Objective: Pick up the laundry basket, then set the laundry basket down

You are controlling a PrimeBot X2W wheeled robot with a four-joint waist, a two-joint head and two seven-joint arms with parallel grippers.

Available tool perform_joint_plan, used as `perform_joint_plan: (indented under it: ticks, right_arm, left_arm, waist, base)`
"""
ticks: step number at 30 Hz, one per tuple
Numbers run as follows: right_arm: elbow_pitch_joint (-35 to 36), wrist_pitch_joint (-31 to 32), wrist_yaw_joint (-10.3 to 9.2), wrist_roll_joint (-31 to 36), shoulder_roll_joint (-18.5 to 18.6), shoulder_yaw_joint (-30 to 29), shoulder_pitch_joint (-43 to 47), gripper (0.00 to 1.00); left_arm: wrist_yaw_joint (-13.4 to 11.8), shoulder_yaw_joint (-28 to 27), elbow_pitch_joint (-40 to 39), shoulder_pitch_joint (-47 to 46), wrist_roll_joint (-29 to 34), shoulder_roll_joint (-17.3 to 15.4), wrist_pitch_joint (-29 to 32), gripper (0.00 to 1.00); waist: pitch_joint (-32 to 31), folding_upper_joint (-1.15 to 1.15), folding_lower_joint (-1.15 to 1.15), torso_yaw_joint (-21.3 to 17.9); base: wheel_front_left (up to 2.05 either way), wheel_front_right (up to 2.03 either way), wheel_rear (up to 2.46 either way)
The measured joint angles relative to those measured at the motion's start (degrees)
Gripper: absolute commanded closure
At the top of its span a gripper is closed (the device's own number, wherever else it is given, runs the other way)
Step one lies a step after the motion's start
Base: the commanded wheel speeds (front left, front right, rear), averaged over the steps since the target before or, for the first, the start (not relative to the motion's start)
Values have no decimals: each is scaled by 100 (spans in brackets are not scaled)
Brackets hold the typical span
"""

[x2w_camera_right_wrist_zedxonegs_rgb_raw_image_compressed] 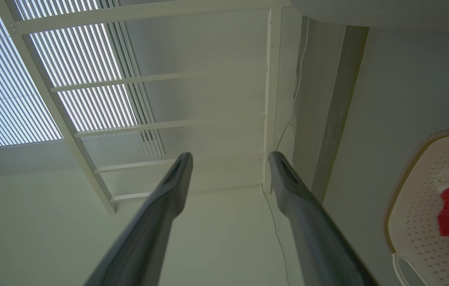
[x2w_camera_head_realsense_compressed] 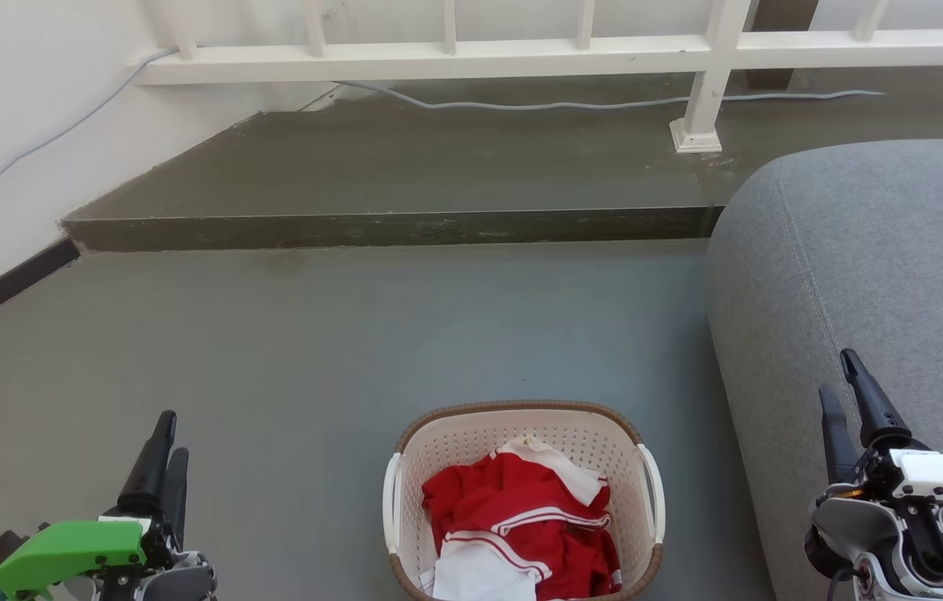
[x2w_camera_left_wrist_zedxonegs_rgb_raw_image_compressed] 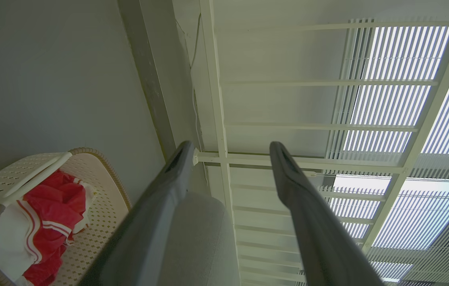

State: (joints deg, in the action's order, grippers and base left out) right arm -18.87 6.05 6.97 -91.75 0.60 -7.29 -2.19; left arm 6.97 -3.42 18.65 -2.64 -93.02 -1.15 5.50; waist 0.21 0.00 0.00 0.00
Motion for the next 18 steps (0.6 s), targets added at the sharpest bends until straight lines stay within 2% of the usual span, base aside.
perform_joint_plan:
  ticks: [8,18]
  right_arm:
    - [123,-157,0,11,2,102,-3,0]
    - [325,-408,-1,544,170,374,-23,0]
  left_arm:
    - [0,94,-93,-2,177,-3,-110,0]
    - [0,338,-241,-13,613,-81,-366,0]
  waist:
    - [9,0,0,0]
    - [26,0,0,-14]
  base:
    - [0,0,0]
    - [0,0,0]
